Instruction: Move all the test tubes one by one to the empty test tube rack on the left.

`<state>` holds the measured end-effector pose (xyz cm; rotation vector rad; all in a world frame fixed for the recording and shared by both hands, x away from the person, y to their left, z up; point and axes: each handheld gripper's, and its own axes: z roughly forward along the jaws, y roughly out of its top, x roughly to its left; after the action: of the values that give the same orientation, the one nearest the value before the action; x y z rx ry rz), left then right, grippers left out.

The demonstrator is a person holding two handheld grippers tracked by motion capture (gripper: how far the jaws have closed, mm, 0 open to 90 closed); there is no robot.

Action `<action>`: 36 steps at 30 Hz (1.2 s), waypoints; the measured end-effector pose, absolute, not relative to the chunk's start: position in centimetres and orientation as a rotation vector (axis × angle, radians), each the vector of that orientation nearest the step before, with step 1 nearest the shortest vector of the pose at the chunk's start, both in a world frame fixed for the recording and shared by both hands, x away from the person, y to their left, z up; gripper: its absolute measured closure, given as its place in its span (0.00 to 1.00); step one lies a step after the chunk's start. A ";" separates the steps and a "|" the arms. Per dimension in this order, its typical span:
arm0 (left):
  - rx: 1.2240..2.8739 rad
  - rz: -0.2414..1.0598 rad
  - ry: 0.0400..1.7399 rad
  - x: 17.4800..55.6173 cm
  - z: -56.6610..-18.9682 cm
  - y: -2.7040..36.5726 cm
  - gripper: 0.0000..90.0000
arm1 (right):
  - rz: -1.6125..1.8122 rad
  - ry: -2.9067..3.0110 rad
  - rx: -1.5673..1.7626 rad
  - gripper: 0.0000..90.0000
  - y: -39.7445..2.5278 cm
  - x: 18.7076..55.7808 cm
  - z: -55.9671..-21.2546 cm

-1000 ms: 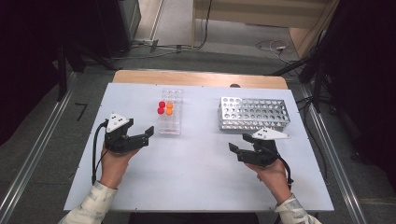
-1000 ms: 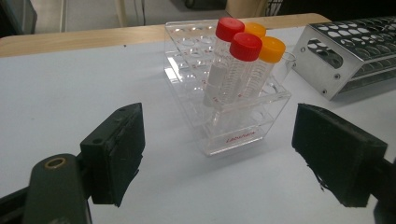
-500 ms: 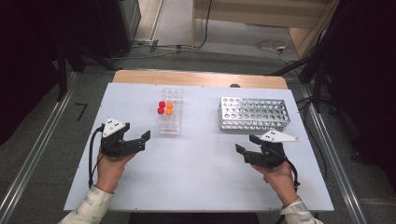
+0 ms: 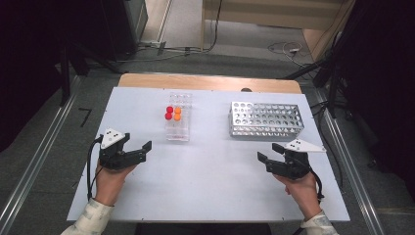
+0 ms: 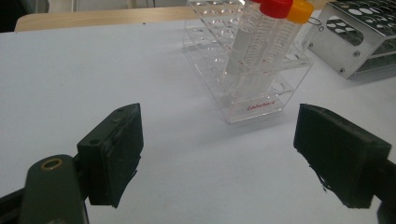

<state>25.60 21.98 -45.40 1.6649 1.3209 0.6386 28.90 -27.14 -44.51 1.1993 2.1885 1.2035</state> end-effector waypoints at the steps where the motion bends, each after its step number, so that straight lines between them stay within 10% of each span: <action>1: 1.663 0.634 1.326 25.6 -45.4 22.1 0.18 | 1.200 2.182 1.204 0.32 -27.4 28.9 -44.5; 36: 1.592 0.681 1.442 23.2 -47.1 26.0 0.16 | 1.105 2.005 1.383 0.32 -35.1 27.0 -45.6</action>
<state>23.16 25.95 -47.14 1.5916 1.4423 0.6810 26.98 -35.14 -45.57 1.3826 2.0054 1.1045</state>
